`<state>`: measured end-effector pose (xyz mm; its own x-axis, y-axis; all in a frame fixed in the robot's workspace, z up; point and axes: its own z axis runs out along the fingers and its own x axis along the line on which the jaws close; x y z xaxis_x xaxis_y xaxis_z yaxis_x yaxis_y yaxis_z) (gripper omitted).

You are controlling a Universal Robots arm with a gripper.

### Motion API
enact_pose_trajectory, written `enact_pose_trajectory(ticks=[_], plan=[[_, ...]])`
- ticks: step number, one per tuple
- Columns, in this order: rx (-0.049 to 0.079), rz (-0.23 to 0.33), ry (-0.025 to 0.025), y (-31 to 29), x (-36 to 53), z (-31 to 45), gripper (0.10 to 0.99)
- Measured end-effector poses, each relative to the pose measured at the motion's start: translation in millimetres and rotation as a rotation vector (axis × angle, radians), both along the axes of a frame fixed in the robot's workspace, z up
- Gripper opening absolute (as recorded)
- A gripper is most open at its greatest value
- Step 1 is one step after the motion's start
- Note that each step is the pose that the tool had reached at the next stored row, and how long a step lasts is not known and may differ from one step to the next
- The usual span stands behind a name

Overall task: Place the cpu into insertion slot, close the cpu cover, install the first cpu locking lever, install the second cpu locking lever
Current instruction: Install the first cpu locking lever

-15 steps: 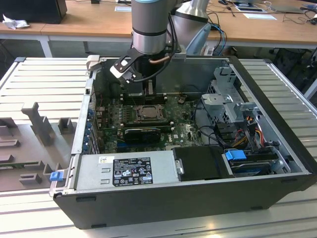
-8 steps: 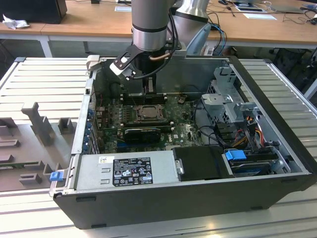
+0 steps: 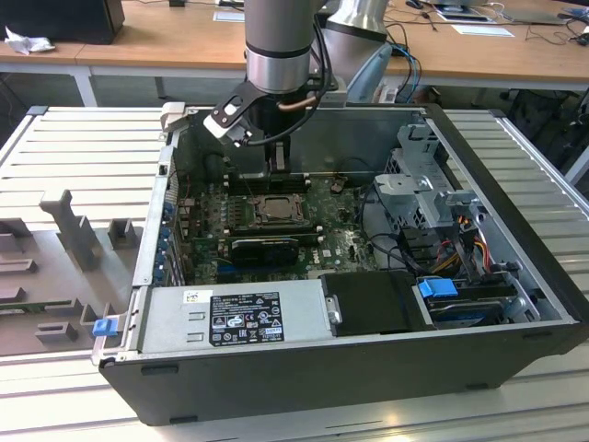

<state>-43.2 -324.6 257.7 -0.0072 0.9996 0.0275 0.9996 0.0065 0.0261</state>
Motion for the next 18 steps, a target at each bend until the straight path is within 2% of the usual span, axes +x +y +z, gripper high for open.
enact_pose_trajectory(ticks=[13,18], plan=[[0.000,0.000,0.0001,0.0,0.0,5.5,0.106],[0.000,0.000,0.0001,0.0,0.0,11.4,0.106]])
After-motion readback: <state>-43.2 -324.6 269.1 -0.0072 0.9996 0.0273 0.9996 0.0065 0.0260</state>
